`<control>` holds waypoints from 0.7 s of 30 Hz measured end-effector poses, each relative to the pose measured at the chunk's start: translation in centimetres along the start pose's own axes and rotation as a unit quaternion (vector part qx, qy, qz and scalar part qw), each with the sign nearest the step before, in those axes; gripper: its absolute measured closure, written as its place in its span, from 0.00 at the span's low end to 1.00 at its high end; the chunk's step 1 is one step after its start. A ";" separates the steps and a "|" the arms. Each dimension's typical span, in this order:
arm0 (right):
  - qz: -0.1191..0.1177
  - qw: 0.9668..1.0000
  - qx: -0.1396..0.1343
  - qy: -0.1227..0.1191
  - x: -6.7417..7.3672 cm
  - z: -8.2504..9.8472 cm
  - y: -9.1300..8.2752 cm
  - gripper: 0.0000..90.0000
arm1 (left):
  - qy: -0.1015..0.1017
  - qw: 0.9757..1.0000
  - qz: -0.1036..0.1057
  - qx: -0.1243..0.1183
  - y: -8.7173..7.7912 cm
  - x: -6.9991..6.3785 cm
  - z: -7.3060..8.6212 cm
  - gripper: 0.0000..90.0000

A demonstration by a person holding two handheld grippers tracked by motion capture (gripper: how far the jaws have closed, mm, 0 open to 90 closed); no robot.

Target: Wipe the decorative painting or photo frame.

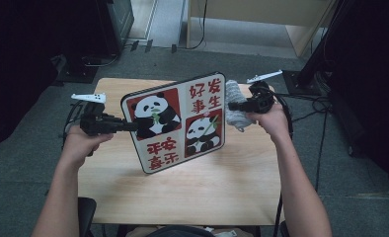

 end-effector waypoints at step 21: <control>0.008 1.000 -0.011 0.010 -0.1 2.7 0.8 0.74 | -0.003 1.000 -0.004 -0.005 0.1 -0.1 0.1 0.85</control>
Point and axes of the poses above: each handheld gripper's, and its own axes: y roughly forward along the jaws, z roughly out of its underside, x roughly to its left, the point moved 3 cm from there along y, roughly forward along the jaws, and after that the axes turned 6 degrees about -x, right-handed, at the moved point
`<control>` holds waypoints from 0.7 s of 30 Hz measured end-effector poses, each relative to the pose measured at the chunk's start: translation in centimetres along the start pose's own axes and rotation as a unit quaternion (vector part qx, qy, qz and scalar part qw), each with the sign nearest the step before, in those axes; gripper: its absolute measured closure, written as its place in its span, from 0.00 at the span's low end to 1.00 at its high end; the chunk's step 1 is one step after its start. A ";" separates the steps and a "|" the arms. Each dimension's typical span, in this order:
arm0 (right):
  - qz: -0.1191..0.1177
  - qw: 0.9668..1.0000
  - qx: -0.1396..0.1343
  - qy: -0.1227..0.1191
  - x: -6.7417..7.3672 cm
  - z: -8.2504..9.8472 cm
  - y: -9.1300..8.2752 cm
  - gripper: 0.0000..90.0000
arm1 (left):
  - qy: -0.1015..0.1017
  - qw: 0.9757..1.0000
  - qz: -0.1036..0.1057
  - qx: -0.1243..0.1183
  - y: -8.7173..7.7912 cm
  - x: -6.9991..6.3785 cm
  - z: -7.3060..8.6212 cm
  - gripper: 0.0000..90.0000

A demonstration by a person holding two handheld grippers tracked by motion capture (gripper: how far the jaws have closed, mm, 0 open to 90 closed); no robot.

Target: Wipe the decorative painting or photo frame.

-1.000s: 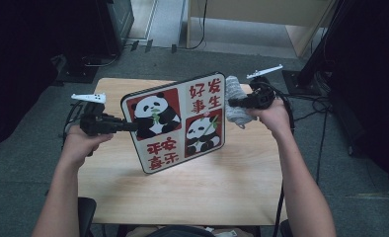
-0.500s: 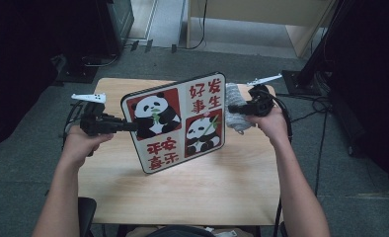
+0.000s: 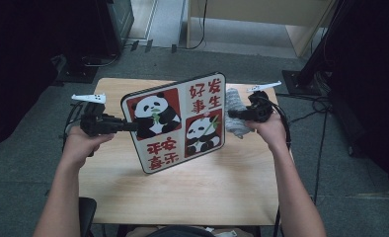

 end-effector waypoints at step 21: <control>0.010 1.000 -0.002 -0.012 -0.3 2.7 1.3 0.74 | 0.001 1.000 -0.002 0.003 0.1 0.0 0.1 0.85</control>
Point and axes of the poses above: each handheld gripper's, and its own axes: y roughly forward along the jaws, z roughly out of its underside, x roughly to its left, the point moved 3 cm from there along y, roughly forward along the jaws, and after that the axes turned 6 degrees about -x, right-handed, at the moved point
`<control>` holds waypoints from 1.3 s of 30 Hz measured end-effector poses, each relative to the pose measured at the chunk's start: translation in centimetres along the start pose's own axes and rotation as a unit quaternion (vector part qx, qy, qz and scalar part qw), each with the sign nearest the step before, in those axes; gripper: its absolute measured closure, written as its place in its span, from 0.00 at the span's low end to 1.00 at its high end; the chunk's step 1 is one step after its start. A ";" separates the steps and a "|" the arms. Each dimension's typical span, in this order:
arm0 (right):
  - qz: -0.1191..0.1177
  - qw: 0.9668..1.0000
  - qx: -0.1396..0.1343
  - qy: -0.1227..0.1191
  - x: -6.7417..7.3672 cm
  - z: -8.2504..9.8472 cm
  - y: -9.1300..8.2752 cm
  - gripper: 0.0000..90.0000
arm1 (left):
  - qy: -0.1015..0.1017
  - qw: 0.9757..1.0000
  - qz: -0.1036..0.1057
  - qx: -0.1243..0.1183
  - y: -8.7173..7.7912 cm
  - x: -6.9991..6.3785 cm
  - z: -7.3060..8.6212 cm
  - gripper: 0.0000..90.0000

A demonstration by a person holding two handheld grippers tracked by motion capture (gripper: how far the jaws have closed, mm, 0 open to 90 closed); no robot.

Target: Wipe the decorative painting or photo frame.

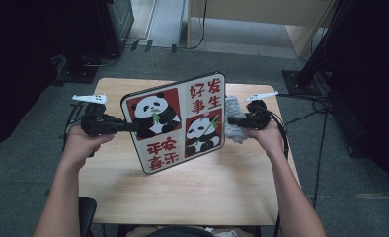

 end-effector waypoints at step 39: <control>0.010 1.000 0.005 0.002 -0.4 4.5 1.6 0.73 | 0.001 1.000 -0.004 0.010 0.3 0.0 0.1 0.85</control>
Point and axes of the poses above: each handheld gripper's, and its own axes: y roughly forward along the jaws, z roughly out of its underside, x roughly to its left, the point moved 3 cm from there along y, roughly forward along the jaws, and after that the axes turned 6 degrees about -x, right-handed, at the moved point
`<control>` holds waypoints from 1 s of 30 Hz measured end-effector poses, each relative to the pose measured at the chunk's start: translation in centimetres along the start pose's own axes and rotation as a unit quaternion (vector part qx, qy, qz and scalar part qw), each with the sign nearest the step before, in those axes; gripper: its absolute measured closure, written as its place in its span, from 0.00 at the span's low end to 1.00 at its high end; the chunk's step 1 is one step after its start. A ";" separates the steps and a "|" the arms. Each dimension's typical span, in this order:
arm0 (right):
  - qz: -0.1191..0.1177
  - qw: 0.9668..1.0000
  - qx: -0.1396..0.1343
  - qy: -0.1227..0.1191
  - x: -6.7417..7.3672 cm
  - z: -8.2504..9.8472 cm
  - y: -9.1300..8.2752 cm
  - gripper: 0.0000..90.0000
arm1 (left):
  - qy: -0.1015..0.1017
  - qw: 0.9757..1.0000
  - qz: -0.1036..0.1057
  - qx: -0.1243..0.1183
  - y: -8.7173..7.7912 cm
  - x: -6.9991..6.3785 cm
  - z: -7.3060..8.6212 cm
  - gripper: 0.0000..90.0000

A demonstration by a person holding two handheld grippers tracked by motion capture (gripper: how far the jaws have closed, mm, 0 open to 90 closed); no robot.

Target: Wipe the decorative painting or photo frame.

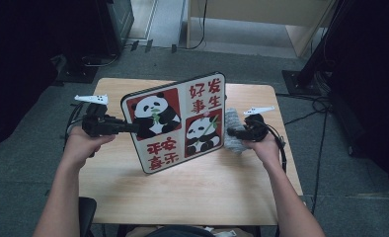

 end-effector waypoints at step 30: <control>0.000 0.999 0.033 0.019 -0.7 3.3 1.9 0.73 | -0.001 1.000 -0.005 0.003 0.2 0.0 0.1 0.84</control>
Point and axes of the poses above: each handheld gripper's, and its own axes: y roughly forward along the jaws, z roughly out of its underside, x roughly to its left, the point moved 3 cm from there along y, roughly forward along the jaws, and after that the axes turned 6 degrees about -x, right-handed, at the moved point
